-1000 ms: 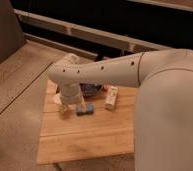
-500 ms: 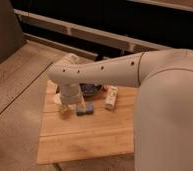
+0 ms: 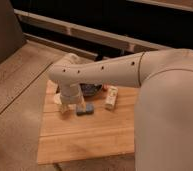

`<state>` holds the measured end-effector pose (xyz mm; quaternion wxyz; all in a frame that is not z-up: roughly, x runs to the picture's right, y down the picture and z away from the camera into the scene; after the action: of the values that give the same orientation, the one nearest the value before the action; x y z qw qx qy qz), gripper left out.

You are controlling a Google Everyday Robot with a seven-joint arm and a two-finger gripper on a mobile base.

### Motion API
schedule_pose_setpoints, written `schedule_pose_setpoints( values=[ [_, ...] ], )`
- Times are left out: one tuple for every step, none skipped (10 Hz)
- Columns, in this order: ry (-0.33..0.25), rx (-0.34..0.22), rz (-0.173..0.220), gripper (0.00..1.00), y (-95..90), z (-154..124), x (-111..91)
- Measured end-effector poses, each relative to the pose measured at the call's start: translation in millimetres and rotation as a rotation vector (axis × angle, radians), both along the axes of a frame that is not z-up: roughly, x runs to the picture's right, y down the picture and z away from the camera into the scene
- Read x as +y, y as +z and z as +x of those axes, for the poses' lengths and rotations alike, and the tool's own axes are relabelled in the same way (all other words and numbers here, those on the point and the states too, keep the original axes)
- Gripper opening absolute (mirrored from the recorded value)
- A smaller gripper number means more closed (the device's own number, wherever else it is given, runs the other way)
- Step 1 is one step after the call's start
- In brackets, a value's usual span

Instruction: Place the eraser on the white sponge

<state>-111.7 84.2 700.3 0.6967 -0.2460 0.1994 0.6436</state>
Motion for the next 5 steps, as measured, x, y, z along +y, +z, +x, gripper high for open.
schedule_pose_setpoints(
  values=[
    [-0.008,-0.017,0.063,0.65,-1.7,-1.9,-16.4],
    [-0.017,-0.042,0.136,0.65,-5.4,-4.9,-35.2],
    [-0.039,-0.094,0.219,0.65,-12.0,-9.8,-54.8],
    [-0.051,-0.134,0.252,0.65,-17.3,-13.2,-60.9],
    [-0.056,-0.167,0.274,0.65,-22.7,-16.3,-64.1]
  ],
)
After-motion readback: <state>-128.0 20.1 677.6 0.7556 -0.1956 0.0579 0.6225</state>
